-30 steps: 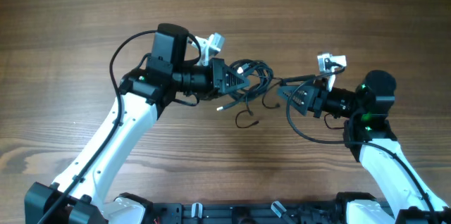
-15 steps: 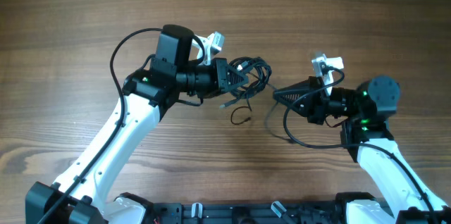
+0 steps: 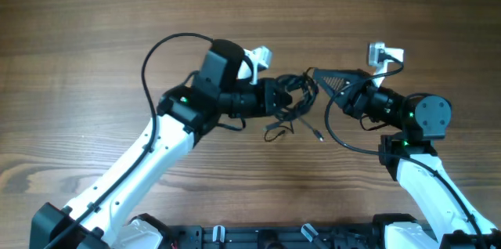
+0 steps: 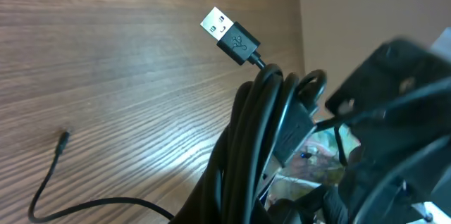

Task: Untangle cables

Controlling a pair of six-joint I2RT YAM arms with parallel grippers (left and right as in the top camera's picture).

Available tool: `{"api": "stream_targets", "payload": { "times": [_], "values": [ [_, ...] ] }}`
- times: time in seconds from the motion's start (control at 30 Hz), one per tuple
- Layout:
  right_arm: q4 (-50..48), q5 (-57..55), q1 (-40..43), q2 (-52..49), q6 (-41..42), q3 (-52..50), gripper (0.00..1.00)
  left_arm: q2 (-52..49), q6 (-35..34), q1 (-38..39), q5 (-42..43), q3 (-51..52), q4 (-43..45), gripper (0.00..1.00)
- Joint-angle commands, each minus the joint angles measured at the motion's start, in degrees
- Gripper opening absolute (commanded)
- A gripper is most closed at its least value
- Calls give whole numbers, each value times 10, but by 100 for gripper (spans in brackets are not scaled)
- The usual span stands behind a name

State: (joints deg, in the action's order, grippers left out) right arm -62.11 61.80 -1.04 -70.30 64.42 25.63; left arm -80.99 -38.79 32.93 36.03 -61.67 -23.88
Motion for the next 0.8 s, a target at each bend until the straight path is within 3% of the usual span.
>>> {"api": "stream_targets", "payload": {
  "times": [0.0,0.1,0.37,0.5,0.57,0.77],
  "values": [
    [28,-65,-1,1,-102,6,5,6,-5,20,-16,-2,-1,4],
    [71,-49,-1,1,-125,6,5,6,-24,17,-20,-2,-1,4],
    [154,137,-4,1,-144,6,5,6,-84,-3,-96,-2,35,4],
    [266,141,-39,1,-240,6,5,6,-81,-3,-94,-2,67,4],
    [269,130,-50,1,-241,6,5,6,-49,0,-76,-2,67,4],
    [269,68,-51,1,-239,6,5,6,132,27,-24,-2,37,4]
  ]
}}
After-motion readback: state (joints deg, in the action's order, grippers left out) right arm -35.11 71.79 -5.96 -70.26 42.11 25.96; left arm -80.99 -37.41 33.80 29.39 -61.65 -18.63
